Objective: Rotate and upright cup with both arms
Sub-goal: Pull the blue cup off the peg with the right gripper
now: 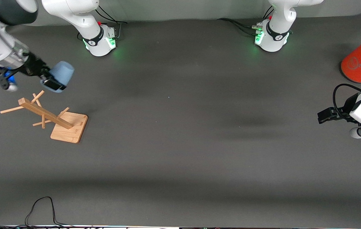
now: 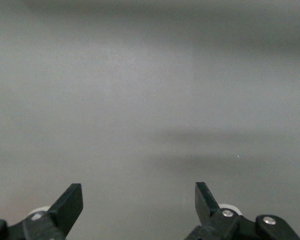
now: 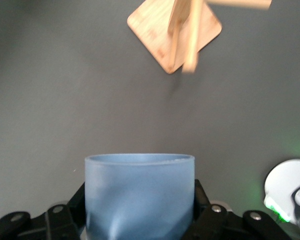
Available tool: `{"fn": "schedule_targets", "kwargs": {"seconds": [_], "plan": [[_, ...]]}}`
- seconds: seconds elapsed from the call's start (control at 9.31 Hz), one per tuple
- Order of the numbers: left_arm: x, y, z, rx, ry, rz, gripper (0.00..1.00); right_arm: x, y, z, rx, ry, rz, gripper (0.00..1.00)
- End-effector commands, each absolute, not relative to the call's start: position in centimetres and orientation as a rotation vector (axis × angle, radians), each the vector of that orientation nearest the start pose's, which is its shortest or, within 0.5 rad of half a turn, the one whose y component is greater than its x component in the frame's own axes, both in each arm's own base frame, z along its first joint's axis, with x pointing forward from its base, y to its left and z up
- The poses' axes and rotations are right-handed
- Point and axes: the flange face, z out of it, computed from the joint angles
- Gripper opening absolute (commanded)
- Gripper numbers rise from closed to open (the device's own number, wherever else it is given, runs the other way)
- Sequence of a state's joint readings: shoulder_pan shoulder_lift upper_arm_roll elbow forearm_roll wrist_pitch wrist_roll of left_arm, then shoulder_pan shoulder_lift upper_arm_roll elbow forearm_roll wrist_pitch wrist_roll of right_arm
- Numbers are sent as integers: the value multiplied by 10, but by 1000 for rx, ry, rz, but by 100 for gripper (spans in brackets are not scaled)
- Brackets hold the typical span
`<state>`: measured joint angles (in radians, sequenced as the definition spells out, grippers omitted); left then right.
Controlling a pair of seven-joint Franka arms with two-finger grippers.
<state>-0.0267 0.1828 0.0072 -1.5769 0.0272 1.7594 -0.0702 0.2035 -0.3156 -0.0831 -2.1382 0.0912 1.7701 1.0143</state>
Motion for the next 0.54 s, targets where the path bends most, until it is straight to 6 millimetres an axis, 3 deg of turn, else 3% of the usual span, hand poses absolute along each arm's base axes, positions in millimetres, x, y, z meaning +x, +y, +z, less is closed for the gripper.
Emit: {"fn": "schedule_targets", "kwargs": {"seconds": [0.0,0.43], "plan": [[616,-11,533,-3119,-66,-6,100,445,131,551,-2719,1420,161,63],[616,-10,533,-3121,-69,3,100,474,304,536,-2675,1605,151,62]]}}
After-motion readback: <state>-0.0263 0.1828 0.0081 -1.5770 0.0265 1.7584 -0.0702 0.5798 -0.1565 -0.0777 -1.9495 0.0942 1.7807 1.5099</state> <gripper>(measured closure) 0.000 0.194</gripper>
